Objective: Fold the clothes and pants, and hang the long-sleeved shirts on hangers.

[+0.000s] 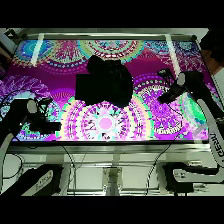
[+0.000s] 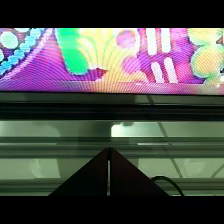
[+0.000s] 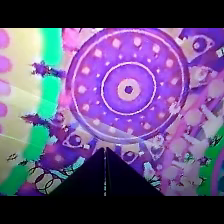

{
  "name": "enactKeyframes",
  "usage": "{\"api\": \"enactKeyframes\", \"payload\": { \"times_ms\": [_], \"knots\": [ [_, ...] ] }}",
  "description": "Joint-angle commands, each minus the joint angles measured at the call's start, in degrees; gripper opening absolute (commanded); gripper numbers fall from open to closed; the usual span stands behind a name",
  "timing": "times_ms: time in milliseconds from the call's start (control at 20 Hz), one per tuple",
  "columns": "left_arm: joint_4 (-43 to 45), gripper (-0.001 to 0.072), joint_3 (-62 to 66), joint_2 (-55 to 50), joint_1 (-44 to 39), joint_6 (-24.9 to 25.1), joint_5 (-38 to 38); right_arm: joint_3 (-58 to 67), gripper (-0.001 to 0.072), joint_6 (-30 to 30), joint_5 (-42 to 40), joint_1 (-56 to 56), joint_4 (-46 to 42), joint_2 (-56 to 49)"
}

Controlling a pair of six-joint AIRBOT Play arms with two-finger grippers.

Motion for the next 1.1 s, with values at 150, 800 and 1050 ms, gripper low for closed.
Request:
{"api": "enactKeyframes", "payload": {
  "times_ms": [150,800,1050],
  "knots": [
    [0.0,0.0041,0.0,0.0,0.0,0.0,0.0,0.0,0.0027,0.0,0.0,0.0,0.0,0.0],
    [2.3,0.0041,0.0,0.0,0.1,2.4,1.1,0.0,0.0027,0.7,-15.4,0.0,17.3,0.0],
    [1.4,0.0041,-0.1,-0.4,0.0,2.3,5.3,0.0,0.0027,1.8,-29.9,1.8,31.8,-1.4]
  ]
}}
